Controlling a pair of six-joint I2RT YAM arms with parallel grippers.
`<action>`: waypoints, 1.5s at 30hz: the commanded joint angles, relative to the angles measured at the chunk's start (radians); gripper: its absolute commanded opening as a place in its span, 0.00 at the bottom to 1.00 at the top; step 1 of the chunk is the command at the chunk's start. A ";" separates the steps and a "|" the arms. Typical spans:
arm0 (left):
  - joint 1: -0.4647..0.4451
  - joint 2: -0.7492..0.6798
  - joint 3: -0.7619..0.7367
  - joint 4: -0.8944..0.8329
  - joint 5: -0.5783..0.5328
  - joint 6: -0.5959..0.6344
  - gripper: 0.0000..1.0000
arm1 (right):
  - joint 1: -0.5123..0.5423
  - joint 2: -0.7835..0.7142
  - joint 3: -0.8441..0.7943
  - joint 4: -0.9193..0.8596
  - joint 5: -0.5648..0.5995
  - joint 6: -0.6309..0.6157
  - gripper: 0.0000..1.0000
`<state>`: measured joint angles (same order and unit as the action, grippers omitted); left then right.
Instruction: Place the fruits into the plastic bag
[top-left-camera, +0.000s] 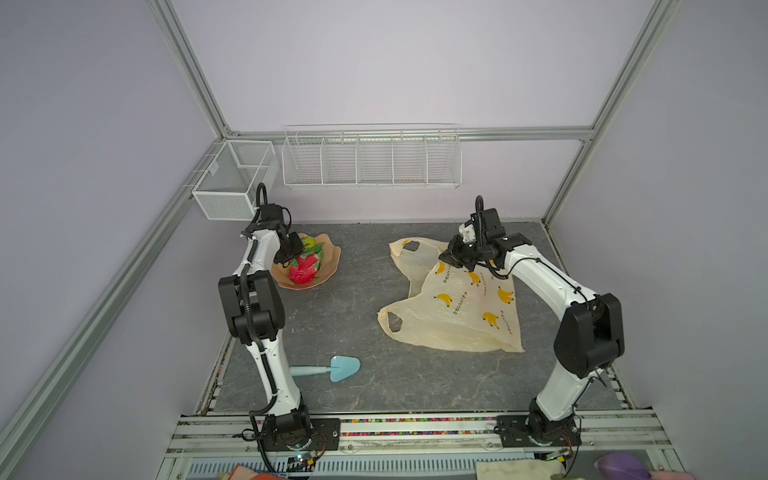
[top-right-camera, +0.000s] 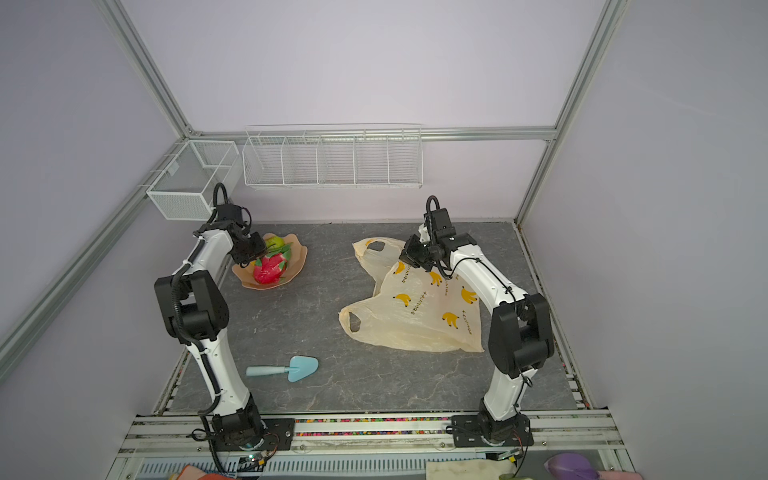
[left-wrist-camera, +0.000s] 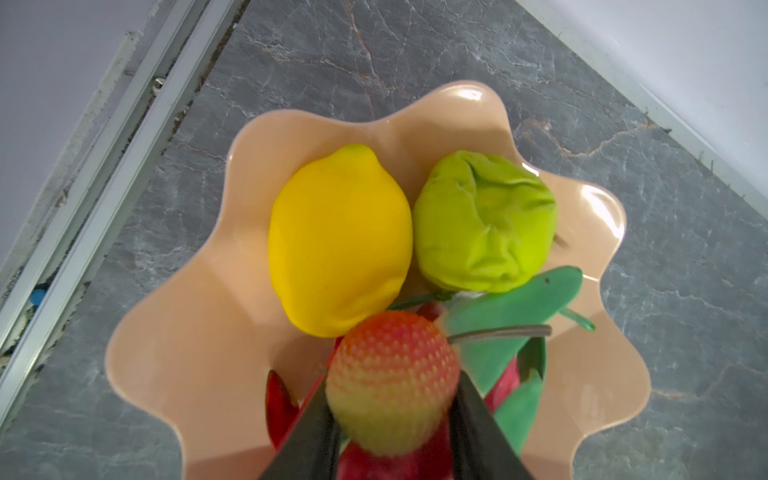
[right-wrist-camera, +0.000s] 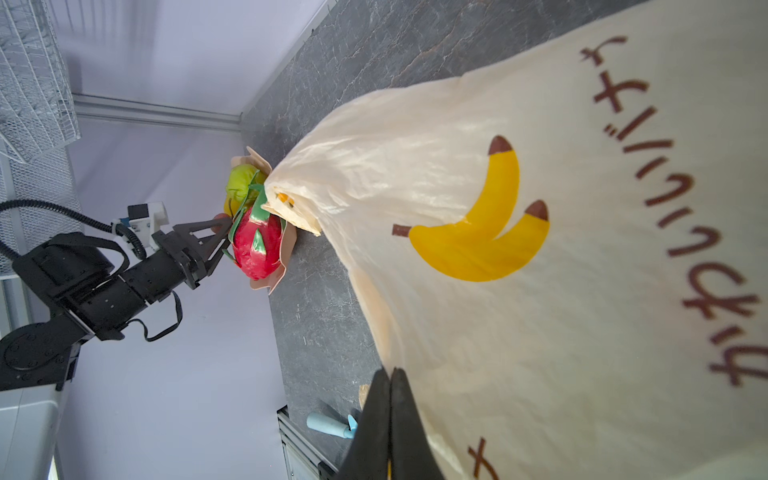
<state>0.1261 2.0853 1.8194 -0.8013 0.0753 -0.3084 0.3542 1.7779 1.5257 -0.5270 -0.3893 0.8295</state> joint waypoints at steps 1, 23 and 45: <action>-0.003 -0.088 -0.057 0.017 -0.006 0.045 0.29 | -0.006 -0.008 0.005 -0.010 0.007 -0.013 0.07; -0.010 -0.257 -0.235 0.058 -0.005 0.068 0.29 | -0.009 0.007 0.021 -0.013 -0.003 -0.023 0.07; 0.093 -0.399 -0.407 0.021 0.112 0.012 0.72 | -0.025 0.018 0.028 -0.013 -0.020 -0.032 0.07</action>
<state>0.1978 1.7351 1.4498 -0.7601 0.1474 -0.2775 0.3370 1.7813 1.5375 -0.5266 -0.3977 0.8127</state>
